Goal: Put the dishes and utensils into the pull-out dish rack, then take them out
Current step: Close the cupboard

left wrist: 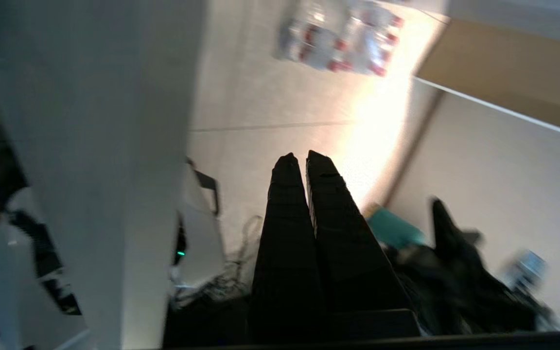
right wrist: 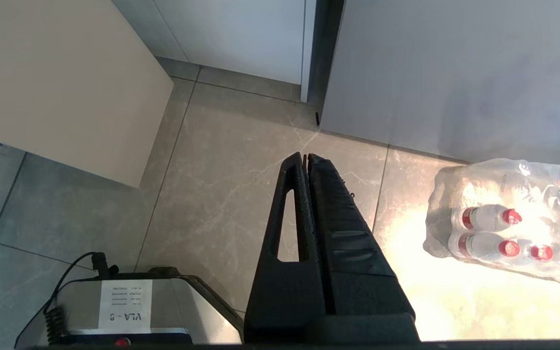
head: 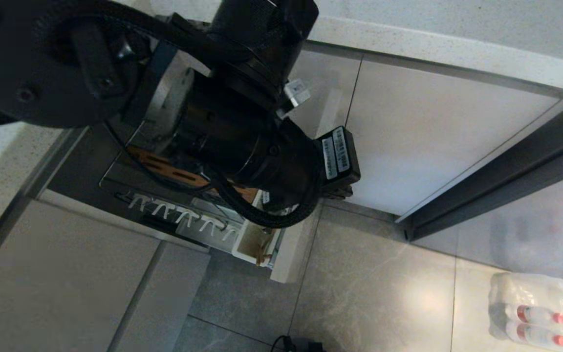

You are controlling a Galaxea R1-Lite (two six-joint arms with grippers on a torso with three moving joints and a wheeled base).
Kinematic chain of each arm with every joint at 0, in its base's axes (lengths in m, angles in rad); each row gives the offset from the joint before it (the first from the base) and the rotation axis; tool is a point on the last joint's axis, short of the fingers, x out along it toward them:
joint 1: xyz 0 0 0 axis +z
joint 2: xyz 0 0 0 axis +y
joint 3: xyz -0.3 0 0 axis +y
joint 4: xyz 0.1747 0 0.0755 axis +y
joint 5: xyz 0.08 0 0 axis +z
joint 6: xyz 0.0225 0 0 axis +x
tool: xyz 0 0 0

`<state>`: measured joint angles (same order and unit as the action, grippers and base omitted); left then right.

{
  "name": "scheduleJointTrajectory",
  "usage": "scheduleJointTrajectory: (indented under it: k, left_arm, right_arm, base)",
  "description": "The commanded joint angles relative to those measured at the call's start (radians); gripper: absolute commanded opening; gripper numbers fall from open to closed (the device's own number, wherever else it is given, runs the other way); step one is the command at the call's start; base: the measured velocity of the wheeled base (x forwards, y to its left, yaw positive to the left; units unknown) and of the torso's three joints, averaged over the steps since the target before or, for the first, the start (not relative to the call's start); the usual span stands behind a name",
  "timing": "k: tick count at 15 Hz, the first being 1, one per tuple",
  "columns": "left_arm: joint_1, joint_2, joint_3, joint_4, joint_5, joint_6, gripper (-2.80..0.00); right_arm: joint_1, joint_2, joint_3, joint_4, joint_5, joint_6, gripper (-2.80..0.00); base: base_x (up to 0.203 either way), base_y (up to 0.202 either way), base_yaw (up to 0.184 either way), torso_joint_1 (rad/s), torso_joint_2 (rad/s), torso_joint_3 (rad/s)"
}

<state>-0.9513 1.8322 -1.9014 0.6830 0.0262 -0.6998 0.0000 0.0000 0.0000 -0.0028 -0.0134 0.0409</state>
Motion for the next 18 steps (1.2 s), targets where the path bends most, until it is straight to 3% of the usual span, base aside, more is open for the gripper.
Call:
scheduleJointTrajectory:
  k: [1,18]
  left_arm:
    - [-0.005,0.034,-0.006,0.004,0.026,-0.003,-2.8]
    - [-0.015,0.055,-0.025,0.004,0.381,0.006,-2.8]
  right_arm:
    - [0.0,0.002,0.0,0.0,0.0,0.001,-2.8]
    - [0.0,0.002,0.0,0.0,0.0,0.001,-2.8]
  base:
    - [0.0,0.0,0.0,0.0,0.0,0.0]
    - [0.0,0.0,0.0,0.0,0.0,0.0]
